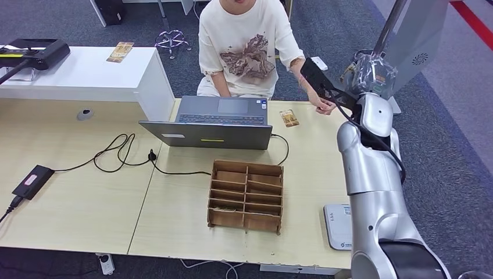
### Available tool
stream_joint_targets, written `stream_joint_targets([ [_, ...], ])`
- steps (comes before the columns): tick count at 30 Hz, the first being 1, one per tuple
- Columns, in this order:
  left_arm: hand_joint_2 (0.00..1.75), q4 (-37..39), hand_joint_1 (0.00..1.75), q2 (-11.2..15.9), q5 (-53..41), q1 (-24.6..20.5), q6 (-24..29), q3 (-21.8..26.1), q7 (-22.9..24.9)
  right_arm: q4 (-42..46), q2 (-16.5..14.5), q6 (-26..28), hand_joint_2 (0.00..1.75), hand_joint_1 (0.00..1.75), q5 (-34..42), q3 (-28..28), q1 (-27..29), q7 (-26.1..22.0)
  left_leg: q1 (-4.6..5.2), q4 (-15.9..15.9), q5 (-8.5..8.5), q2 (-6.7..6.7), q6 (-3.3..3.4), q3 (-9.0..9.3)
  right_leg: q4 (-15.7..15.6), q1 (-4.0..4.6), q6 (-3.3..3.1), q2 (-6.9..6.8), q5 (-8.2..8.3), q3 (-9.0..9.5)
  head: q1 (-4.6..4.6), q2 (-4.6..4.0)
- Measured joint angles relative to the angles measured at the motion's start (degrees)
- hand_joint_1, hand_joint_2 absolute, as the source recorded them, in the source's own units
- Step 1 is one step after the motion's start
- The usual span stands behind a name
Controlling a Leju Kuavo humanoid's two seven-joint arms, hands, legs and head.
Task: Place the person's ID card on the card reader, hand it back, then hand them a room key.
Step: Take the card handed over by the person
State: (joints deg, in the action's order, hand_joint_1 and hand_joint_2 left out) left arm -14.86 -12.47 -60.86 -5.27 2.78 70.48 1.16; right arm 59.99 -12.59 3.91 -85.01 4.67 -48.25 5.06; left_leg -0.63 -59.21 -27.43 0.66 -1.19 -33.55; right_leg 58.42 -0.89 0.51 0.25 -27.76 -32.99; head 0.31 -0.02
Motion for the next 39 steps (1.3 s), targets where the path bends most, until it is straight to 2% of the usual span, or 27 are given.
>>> stream_joint_targets([
  [13,0.0,0.0,0.0,-0.24,1.24,0.0,0.56,0.66,0.0,9.82,-1.73,-0.91,1.75,1.75,13.06,1.64,3.68,-5.66,0.01,0.0,0.0,0.0,0.0,-0.03,-0.01,-0.01,0.0,0.0,0.0,-0.04,-0.01,0.0],
  [19,0.0,0.0,0.0,-0.51,2.65,0.02,0.99,1.45,-0.06,15.25,-1.36,-6.31,1.75,1.75,32.32,3.22,6.59,-9.17,0.01,-0.01,-0.01,0.0,0.0,-0.03,-0.03,-0.01,0.0,0.0,0.0,-0.06,-0.01,0.0],
  [25,0.0,0.0,0.0,-0.72,3.85,0.06,1.16,2.56,-0.34,15.69,2.89,-10.78,1.75,1.75,51.93,4.27,10.03,-12.64,0.02,-0.02,-0.01,0.02,0.01,-0.06,-0.04,-0.02,0.01,-0.02,0.0,-0.05,0.01,-0.01],
  [33,0.0,0.0,0.0,-0.88,4.62,0.1,1.33,3.51,-0.54,14.58,9.5,-15.28,1.75,1.75,67.08,5.49,13.55,-13.94,0.02,-0.04,-0.01,0.02,0.01,-0.07,-0.05,-0.03,0.01,-0.02,0.0,-0.06,0.0,0.01],
  [39,0.0,0.0,0.0,-0.89,5.02,0.2,1.33,4.02,-0.63,13.41,15.81,-19.95,1.75,1.75,79.51,5.53,15.73,-14.14,0.02,-0.04,-0.02,0.11,0.02,-0.11,-0.06,-0.03,0.02,-0.1,0.0,-0.06,-0.01,0.0],
])
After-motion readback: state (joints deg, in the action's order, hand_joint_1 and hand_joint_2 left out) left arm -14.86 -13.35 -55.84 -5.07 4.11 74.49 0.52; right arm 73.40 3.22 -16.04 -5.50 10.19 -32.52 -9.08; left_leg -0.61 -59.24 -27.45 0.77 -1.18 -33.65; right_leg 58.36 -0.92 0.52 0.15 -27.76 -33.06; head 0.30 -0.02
